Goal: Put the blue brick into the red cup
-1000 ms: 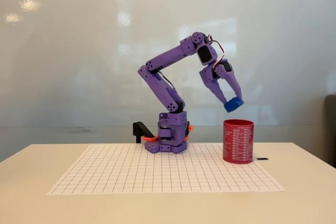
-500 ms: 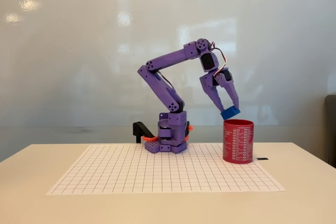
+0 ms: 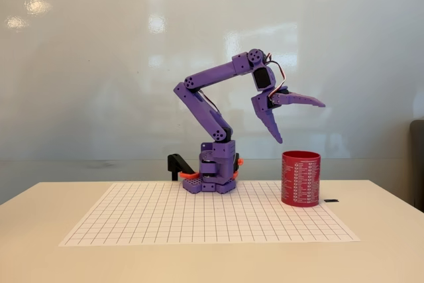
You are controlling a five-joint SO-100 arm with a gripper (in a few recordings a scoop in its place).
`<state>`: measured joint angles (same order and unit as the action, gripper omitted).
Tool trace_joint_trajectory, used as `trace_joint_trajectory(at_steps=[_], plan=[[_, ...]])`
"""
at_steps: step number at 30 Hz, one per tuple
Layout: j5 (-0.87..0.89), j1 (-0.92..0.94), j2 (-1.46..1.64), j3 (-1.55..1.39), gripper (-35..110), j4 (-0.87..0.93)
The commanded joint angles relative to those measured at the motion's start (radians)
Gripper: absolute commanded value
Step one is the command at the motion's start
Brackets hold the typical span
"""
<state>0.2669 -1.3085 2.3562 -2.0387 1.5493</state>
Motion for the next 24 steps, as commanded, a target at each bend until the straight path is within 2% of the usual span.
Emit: trace_joint_trajectory(at_steps=[1, 3, 4, 5, 6, 20, 24], plan=[[0.011, -0.014, 0.044, 0.011, 64, 0.008], [0.005, -0.012, 0.044, 0.011, 60, 0.008], [-0.011, -0.015, 0.044, 0.012, 45, 0.003], [-0.014, -0.015, 0.044, 0.014, 19, -0.005], [-0.032, -0.012, 0.043, 0.017, 0, -0.018], [-0.069, -0.003, 0.048, -0.012, -1, -0.038], [-0.124, 0.120, 0.034, -0.012, -1, -0.150]])
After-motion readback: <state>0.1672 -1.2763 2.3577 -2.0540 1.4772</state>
